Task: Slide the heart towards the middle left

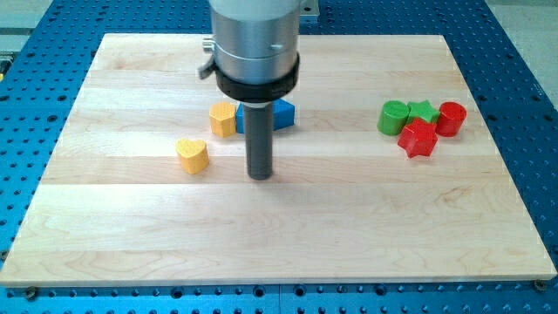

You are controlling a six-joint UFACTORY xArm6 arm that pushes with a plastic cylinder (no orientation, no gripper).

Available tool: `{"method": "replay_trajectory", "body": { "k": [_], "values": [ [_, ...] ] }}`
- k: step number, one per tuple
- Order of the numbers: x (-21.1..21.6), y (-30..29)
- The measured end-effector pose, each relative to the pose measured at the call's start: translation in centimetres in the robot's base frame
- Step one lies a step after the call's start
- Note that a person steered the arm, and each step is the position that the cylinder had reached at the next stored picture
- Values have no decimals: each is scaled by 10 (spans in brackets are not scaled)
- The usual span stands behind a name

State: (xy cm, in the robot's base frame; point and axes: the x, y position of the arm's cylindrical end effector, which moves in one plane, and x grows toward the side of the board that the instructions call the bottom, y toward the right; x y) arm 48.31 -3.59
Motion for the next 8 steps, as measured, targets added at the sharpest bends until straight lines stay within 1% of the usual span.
{"method": "replay_trajectory", "body": {
  "k": [1, 2, 3, 4, 5, 6, 7, 8],
  "values": [
    [-1, -63],
    [-24, -51],
    [-21, -114],
    [-33, -136],
    [-60, -135],
    [-38, -196],
    [12, -223],
    [-22, -210]
  ]
}}
